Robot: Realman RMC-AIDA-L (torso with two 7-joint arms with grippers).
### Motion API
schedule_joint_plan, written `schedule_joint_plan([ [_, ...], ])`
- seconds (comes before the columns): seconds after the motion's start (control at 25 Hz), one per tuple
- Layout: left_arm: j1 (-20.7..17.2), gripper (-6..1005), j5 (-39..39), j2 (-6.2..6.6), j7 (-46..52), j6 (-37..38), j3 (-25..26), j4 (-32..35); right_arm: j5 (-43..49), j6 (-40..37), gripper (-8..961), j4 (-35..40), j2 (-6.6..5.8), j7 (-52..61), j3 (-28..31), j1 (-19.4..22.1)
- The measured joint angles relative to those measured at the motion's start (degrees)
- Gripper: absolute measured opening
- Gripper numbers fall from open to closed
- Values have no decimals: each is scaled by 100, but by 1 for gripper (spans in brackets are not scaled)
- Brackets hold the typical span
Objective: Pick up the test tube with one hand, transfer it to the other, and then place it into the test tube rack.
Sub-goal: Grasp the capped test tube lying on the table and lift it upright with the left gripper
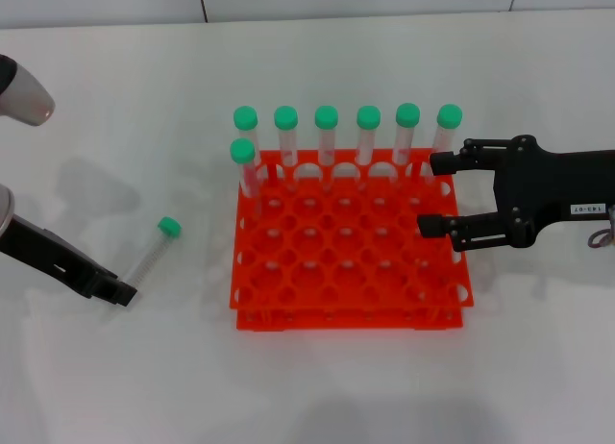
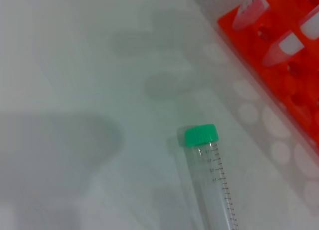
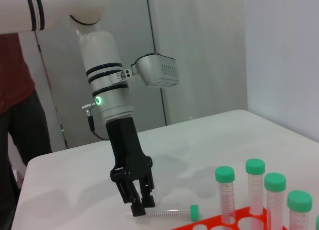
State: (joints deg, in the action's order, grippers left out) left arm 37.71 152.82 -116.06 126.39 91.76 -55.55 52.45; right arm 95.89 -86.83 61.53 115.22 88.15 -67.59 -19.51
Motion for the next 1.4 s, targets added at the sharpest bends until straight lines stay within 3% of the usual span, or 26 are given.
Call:
schedule_joint_plan([
  [0.56,0,232,3,22,15,-29,36,-7,0,0,802,-1,0,0,0,1],
  [1.4,-17,240,2,17,-1,-55,9,-8,0,0,802,0,0,0,0,0],
])
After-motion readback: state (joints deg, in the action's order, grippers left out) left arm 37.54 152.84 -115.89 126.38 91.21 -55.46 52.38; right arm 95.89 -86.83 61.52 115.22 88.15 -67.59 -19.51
